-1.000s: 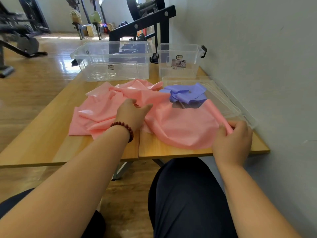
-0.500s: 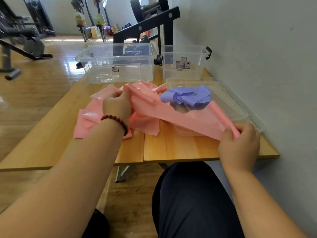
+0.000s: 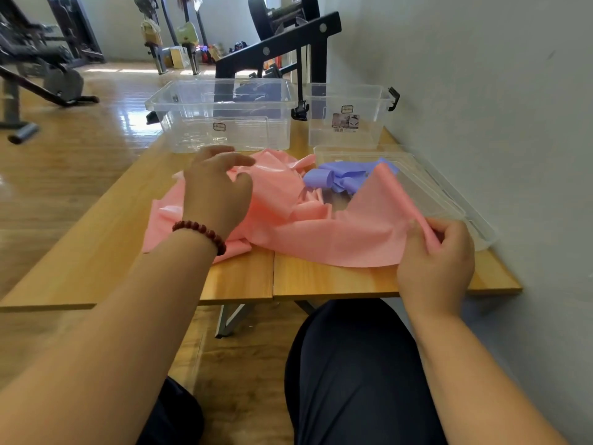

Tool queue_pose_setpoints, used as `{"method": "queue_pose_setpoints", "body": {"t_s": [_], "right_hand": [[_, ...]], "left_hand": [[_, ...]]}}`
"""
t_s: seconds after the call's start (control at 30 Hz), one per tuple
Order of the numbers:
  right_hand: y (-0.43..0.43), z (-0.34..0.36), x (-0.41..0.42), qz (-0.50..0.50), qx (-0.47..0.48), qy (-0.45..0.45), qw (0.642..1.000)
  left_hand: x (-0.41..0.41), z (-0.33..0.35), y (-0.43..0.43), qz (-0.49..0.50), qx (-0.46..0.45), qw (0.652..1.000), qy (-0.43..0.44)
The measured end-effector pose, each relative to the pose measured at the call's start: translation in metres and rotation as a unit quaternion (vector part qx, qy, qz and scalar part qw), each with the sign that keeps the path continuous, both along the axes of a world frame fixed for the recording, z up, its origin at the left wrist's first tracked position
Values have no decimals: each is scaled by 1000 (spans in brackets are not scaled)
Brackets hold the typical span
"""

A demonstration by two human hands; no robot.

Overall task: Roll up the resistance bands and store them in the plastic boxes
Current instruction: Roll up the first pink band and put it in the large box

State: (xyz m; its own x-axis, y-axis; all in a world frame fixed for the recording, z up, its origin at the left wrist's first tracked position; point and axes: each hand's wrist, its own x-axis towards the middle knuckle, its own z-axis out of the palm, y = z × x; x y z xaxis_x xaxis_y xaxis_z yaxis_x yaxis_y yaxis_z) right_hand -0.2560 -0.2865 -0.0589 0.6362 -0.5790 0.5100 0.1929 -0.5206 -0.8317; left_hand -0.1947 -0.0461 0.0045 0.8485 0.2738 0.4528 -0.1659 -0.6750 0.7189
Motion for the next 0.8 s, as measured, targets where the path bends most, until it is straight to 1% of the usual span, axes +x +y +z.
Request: {"method": "queue_pose_setpoints", "body": {"t_s": [0.07,0.13,0.2,0.27,0.33,0.37,0.47,0.53,0.6,0.7,0.8], "right_hand": [[2,12,-3,45,28,-9,999],[6,26,-6,119,60,-14,991],[11,39,-8,200,86,-14,976],[15,48,-7,269,106,-5,957],[18,56,-4,311,107,9,944],[20,59,-2,322,105,14,941],[22,63,5,330,114,17,937],[23,64,9,333,129,26,933],[24,63,13,337,132,38,931],[24,62,18,339,121,51,932],[24,61,21,333,101,57,936]], "left_hand": [[-8,-1,-7,-49,13,998,-25],[-13,2,-13,-98,-6,995,-26],[-20,6,-17,-173,-52,984,-2],[-26,11,-18,-257,-120,958,36],[-32,13,-15,-314,-185,930,49],[-34,13,-14,-323,-207,922,47],[-40,12,-7,-311,-244,918,29],[-41,9,-4,-307,-296,904,35],[-42,7,-2,-301,-318,898,42],[-41,4,-1,-279,-300,911,41],[-39,1,-1,-239,-249,938,33]]}}
